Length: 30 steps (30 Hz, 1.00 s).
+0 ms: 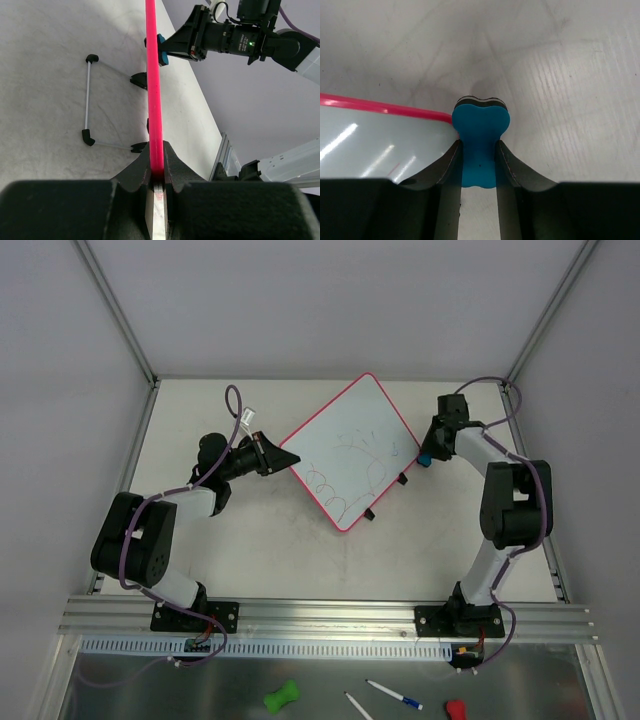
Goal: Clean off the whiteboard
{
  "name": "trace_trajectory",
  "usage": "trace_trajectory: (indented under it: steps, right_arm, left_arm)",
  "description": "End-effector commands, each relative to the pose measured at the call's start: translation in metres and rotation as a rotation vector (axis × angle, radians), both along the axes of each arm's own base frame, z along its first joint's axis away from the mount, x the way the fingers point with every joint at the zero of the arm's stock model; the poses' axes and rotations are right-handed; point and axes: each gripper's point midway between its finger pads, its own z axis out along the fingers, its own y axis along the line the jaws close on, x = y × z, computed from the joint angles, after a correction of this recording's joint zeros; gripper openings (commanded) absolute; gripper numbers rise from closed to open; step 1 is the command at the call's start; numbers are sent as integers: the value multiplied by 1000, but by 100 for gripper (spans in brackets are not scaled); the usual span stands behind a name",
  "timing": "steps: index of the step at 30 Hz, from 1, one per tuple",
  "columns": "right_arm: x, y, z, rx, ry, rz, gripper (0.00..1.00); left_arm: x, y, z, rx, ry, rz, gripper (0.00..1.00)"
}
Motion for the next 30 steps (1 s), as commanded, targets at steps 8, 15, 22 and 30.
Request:
trace_trajectory:
  steps: [8,15,22,30]
  right_arm:
    - [-14,31,93,139,-184,194,0]
    - [-22,63,121,223,-305,303,0]
    - [-29,67,114,221,-359,347,0]
    - [-27,70,93,227,-370,370,0]
  left_arm:
    - [-4,-13,7,-16,-67,-91,0]
    - [3,-18,2,-18,-78,-115,0]
    - [-7,-14,26,-31,-99,-107,0]
    - [-16,0,31,76,-106,-40,0]
